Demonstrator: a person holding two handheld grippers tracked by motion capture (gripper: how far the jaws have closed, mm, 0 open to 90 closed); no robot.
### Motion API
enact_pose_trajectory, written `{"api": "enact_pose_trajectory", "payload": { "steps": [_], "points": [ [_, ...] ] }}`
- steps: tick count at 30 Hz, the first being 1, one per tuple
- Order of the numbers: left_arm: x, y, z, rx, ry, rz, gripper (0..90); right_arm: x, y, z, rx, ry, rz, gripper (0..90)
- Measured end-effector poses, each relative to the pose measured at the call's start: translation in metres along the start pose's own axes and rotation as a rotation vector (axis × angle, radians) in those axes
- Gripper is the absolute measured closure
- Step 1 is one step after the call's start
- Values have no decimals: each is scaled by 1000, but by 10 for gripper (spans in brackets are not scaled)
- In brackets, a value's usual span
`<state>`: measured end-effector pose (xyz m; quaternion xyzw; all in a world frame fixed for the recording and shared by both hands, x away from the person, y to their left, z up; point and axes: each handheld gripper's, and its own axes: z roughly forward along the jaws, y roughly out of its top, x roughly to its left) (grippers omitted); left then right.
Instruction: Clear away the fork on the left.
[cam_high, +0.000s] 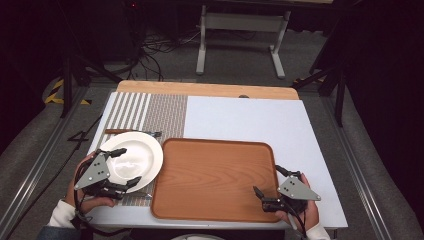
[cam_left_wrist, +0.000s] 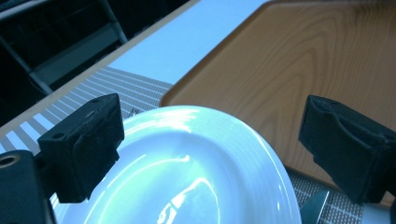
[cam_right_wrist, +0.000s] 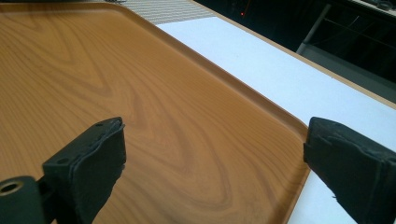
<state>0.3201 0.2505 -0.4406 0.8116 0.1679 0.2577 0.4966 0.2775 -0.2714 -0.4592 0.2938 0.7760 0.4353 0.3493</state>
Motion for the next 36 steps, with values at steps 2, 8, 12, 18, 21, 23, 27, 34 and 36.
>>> {"api": "enact_pose_trajectory", "payload": {
  "steps": [2, 8, 12, 18, 21, 23, 27, 34, 36],
  "points": [
    [0, 0, 0, 2, -4, -1, 78, 0, 0, 0, -1, 1, 2, 66],
    [0, -3, -1, -7, 0, -16, 78, -1, 0, -3, -30, -8, 5, 68],
    [1, -5, -5, -1, 13, -22, 83, -3, 2, -2, -43, -12, 14, 69],
    [4, -7, -7, 2, 19, -28, 80, -3, 2, 1, -35, -2, 12, 69],
    [8, -5, -7, 13, 24, -14, 81, -2, 3, 0, -44, -8, 8, 69],
    [15, -5, -9, 0, 18, -28, 81, -2, 3, -1, -57, -9, 10, 70],
    [30, -4, -11, 17, 25, -29, 81, -3, 3, 1, -50, -4, 13, 69],
    [59, 2, -17, 56, 49, -26, 116, 0, 5, 7, -43, 13, -3, 70],
    [71, 4, -16, 70, 57, -26, 115, 0, 5, 7, -43, 12, -2, 70]
  ]
}}
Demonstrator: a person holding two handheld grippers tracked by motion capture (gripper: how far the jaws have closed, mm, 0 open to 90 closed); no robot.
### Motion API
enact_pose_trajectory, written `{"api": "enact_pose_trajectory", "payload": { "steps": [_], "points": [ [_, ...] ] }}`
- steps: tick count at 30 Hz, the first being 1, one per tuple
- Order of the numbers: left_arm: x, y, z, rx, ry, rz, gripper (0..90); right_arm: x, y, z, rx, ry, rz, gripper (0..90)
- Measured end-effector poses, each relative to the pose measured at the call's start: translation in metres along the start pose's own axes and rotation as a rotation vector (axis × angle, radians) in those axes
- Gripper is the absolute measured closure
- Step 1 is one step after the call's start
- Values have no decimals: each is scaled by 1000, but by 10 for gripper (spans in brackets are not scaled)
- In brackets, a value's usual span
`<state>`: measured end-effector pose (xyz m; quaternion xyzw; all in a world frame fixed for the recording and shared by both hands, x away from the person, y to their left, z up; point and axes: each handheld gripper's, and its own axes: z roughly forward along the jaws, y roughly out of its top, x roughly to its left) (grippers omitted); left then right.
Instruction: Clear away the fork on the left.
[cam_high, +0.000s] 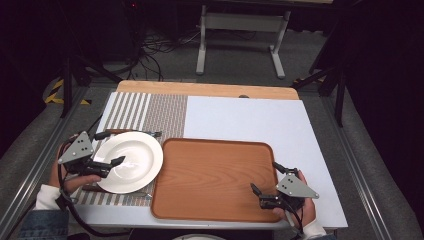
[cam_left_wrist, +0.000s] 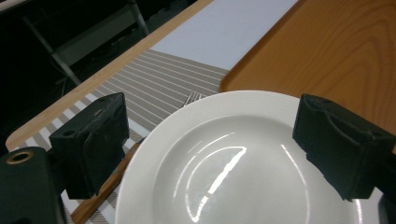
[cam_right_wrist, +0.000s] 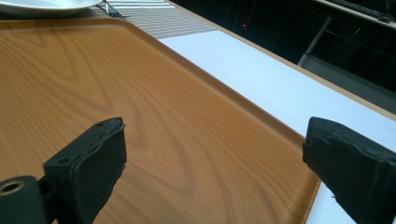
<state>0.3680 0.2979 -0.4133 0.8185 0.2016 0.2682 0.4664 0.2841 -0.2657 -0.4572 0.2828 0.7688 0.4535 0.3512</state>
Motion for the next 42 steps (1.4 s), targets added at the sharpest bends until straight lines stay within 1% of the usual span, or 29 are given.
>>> {"api": "enact_pose_trajectory", "payload": {
  "steps": [2, 4, 5, 9, 10, 11, 13, 15, 17, 18, 19, 20, 22, 23, 24, 25, 26, 27, 28, 29, 30, 31, 32, 33, 34, 37, 39, 41, 42],
  "points": [
    [10, 3, 2, 22, 1, 5, 117, 0, 0, 0, 4, 0, -5, 70],
    [19, 7, 4, 56, 9, 16, 133, 0, 0, 0, 5, 0, -2, 70],
    [27, 9, 5, 58, -1, 6, 135, 0, 0, 0, 4, 0, -1, 70],
    [54, 14, 14, 115, -7, -17, 150, 1, -1, 1, 10, 8, -2, 70],
    [62, 15, 19, 139, -17, -25, 150, 1, 0, 1, 9, 9, -2, 70],
    [68, 14, 22, 150, -15, -33, 135, 1, 0, 2, 10, 10, -1, 70],
    [79, 12, 30, 179, -16, -58, 142, 1, -1, 2, 15, 12, 1, 70],
    [89, 10, 36, 201, -13, -77, 143, 1, -1, 3, 16, 16, 2, 70],
    [101, 5, 44, 229, -17, -106, 150, 1, -1, 4, 19, 18, 3, 70],
    [108, 1, 50, 249, -33, -120, 150, 1, -1, 4, 20, 19, 5, 70],
    [111, -2, 53, 260, -47, -126, 178, 1, -2, 4, 24, 20, 5, 70],
    [117, -8, 59, 280, -46, -148, 195, 1, -2, 4, 26, 21, 6, 70],
    [127, -23, 70, 334, -40, -185, 176, 1, -2, 5, 29, 22, 6, 70],
    [129, -26, 73, 340, -48, -196, 177, 1, -3, 5, 31, 22, 6, 70],
    [132, -32, 78, 359, -58, -214, 179, 1, -3, 5, 32, 23, 6, 70],
    [133, -36, 82, 380, -63, -218, 180, 1, -3, 5, 35, 24, 7, 70],
    [134, -40, 85, 401, -69, -215, 178, 1, -3, 5, 38, 26, 8, 70],
    [134, -40, 85, 401, -69, -215, 170, 1, -4, 6, 41, 28, 7, 70],
    [136, -46, 91, 458, -56, -211, 155, 2, -3, 6, 44, 29, 7, 70],
    [136, -48, 93, 460, -69, -216, 156, 2, -3, 6, 45, 31, 8, 70],
    [136, -48, 93, 460, -69, -216, 168, 3, -3, 6, 43, 34, 9, 70],
    [137, -50, 94, 474, -85, -215, 168, 3, -3, 6, 43, 34, 9, 70],
    [136, -52, 97, 496, -87, -213, 180, 4, -2, 7, 45, 35, 4, 70],
    [137, -53, 98, 506, -81, -199, 180, 4, -2, 7, 47, 38, -1, 70],
    [136, -54, 101, 519, -96, -200, 181, 5, -3, 8, 50, 40, -2, 70],
    [137, -54, 103, 508, -102, -198, 178, 5, -4, 9, 60, 44, -2, 70],
    [136, -55, 103, 508, -102, -207, 192, 4, -4, 9, 61, 46, -1, 70],
    [135, -53, 102, 508, -115, -202, 229, 4, -4, 9, 65, 50, -1, 70],
    [135, -53, 102, 509, -127, -197, 265, 5, -4, 10, 68, 54, 0, 70]
  ]
}}
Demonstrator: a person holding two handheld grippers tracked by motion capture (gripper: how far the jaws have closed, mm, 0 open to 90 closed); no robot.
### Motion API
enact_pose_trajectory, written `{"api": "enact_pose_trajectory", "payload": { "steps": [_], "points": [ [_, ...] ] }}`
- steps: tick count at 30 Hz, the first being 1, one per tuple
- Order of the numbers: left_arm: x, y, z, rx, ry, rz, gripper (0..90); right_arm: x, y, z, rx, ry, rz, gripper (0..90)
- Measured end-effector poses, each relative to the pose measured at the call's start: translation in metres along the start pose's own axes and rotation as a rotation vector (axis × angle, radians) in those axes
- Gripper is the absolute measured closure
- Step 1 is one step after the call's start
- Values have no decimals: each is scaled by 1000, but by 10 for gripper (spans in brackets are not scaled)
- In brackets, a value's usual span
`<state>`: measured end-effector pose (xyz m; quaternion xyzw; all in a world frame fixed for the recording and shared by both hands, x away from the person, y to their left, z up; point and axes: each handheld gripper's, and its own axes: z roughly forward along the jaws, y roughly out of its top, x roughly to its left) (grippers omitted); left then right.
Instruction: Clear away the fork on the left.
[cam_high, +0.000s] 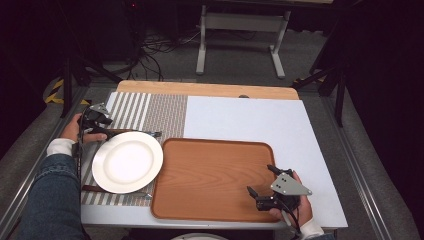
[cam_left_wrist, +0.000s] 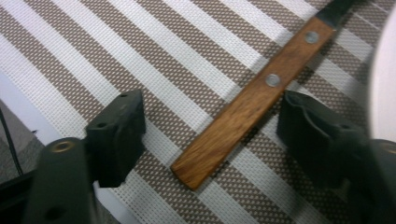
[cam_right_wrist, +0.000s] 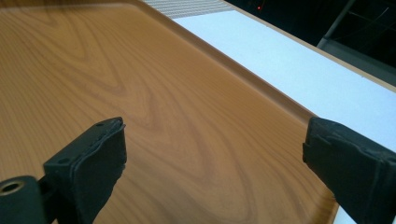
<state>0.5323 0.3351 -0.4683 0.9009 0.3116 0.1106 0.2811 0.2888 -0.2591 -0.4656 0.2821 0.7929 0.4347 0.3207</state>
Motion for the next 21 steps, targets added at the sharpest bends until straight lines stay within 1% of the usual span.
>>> {"api": "enact_pose_trajectory", "payload": {
  "steps": [1, 3, 5, 8, 9, 10, 11, 12, 13, 14, 16, 17, 19, 20, 21],
  "points": [
    [0, 0, -1, 8, -11, 10, 304, 0, 0, 0, 3, 2, -1, 70],
    [-3, 2, -2, 19, -15, 30, 385, 1, 0, 1, 13, 10, -6, 70],
    [-4, 3, -3, 23, -31, 44, 445, 2, 0, 2, 19, 16, -12, 69],
    [-7, 5, -4, 34, -36, 60, 525, 1, 0, 2, 20, 18, -13, 69],
    [-8, 5, -4, 35, -49, 64, 550, 1, 0, 2, 20, 18, -12, 69],
    [-9, 6, -4, 34, -56, 64, 601, 1, -1, 2, 21, 18, -10, 69],
    [-10, 7, -4, 37, -58, 77, 628, 1, -1, 2, 21, 18, -11, 69],
    [-11, 7, -4, 36, -52, 81, 668, 1, 0, 2, 21, 18, -12, 70],
    [-12, 8, -4, 42, -48, 93, 698, 1, 0, 2, 21, 18, -13, 69],
    [-13, 8, -4, 40, -50, 89, 746, 2, -1, 2, 21, 18, -13, 70],
    [-15, 10, -3, 43, -34, 86, 754, 1, 0, 2, 21, 18, -13, 70],
    [-16, 11, -3, 44, -20, 95, 754, 1, 0, 2, 21, 19, -13, 69],
    [-20, 13, -2, 43, 36, 103, 755, 1, 0, 2, 21, 20, -12, 70],
    [-22, 15, -1, 43, 62, 98, 755, 1, 0, 2, 21, 19, -13, 70],
    [-23, 15, 0, 41, 66, 99, 756, 1, 0, 2, 21, 19, -13, 70]
  ]
}}
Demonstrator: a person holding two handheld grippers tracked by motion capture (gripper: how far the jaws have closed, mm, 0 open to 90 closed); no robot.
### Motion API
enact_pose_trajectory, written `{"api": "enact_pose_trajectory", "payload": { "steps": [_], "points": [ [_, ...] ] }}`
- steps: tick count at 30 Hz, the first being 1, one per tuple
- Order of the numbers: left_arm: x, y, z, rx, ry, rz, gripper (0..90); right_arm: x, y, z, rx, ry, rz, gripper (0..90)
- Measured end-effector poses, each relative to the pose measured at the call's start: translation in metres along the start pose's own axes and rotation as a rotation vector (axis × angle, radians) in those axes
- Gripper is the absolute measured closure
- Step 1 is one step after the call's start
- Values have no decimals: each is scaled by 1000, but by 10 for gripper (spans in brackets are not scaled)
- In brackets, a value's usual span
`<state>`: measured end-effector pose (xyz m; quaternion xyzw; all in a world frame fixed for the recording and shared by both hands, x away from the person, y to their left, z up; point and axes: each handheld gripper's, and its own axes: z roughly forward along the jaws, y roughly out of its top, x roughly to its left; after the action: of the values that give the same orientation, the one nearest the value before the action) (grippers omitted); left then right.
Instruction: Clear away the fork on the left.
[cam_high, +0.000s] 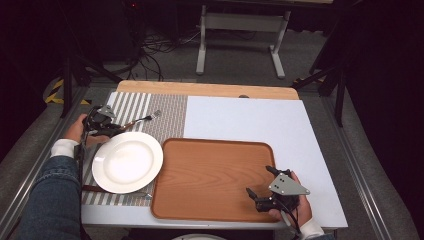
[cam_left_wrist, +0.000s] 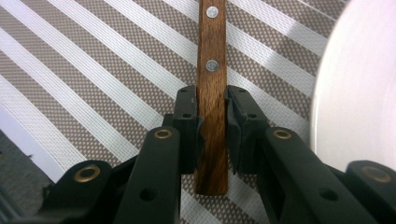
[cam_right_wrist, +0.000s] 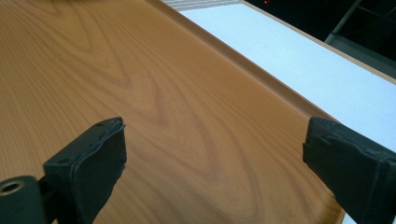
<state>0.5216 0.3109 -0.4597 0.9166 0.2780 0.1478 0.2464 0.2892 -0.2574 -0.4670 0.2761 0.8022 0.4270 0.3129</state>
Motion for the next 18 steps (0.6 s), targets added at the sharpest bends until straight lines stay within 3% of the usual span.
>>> {"api": "enact_pose_trajectory", "payload": {
  "steps": [2, 9, 14, 18],
  "points": [
    [-3, 3, 1, -8, 33, 3, 756, 0, 0, 0, -1, 0, -1, 70],
    [-10, 12, -12, -120, 153, -5, 757, 0, 1, -2, -7, -3, -2, 69],
    [-15, 15, -23, -206, 183, -28, 758, -1, 1, -2, -9, -4, -3, 69],
    [-19, 16, -33, -272, 182, -36, 758, -1, 1, -3, -12, -6, -1, 69]
  ]
}}
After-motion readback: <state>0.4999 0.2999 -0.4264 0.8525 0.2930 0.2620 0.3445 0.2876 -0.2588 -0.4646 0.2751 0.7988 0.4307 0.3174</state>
